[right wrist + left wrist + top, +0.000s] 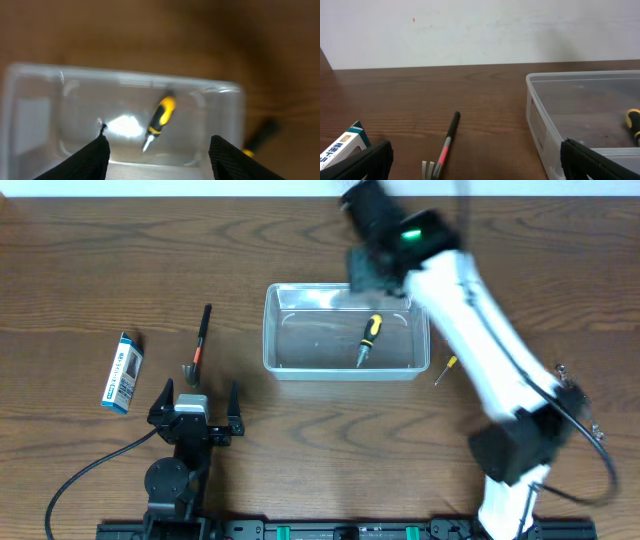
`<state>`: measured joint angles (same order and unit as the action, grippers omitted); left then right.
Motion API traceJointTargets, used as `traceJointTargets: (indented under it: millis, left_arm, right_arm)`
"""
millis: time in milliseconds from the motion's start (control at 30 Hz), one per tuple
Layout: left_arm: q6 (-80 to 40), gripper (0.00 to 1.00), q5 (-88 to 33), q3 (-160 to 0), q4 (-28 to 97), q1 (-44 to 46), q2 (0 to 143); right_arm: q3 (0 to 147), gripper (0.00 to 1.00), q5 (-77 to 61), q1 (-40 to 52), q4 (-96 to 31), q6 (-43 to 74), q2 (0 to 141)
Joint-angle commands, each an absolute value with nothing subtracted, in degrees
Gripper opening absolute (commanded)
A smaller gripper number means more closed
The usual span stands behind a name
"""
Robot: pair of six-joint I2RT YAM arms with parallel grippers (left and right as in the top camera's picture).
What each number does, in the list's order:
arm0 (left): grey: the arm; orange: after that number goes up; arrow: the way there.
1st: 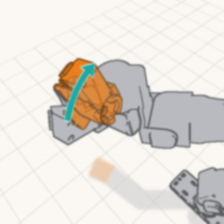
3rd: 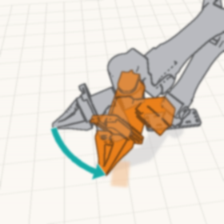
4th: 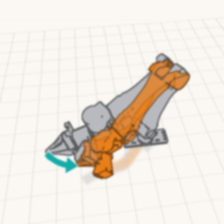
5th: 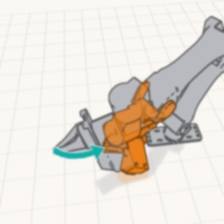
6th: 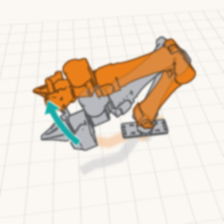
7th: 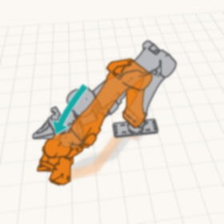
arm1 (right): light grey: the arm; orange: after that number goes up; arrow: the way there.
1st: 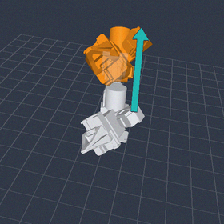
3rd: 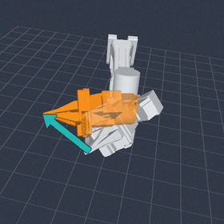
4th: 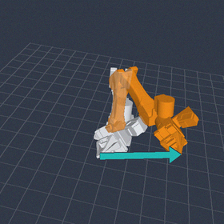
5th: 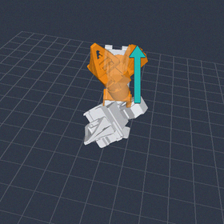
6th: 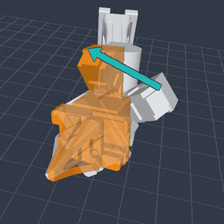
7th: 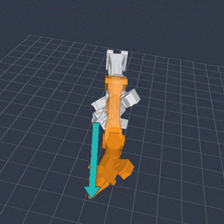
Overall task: Pack container
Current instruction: 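Move the right gripper to the black-handled screwdriver and grasp it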
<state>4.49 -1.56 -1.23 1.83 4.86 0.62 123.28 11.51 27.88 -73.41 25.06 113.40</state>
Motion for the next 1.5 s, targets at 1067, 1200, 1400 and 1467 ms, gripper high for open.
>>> traceJointTargets:
  millis: [1067,1200,1400,1467]
  left_arm:
    - [4.4,0.98,-1.1,-0.2,4.0,4.5,0.3]
    - [4.4,0.98,-1.1,-0.2,4.0,4.5,0.3]
    - [4.4,0.98,-1.1,-0.2,4.1,4.5,0.3]
    - [4.4,0.98,-1.1,-0.2,4.0,4.5,0.3]
  right_arm:
    - [76.2,0.73,11.7,4.1,-50.5,48.8,109.5]
    - [74.5,0.72,11.6,4.1,-46.8,49.8,109.7]
    - [73.4,0.7,11.2,3.3,-42.9,51.5,110.7]
    - [73.4,0.68,10.9,2.9,-42.4,51.9,111.6]
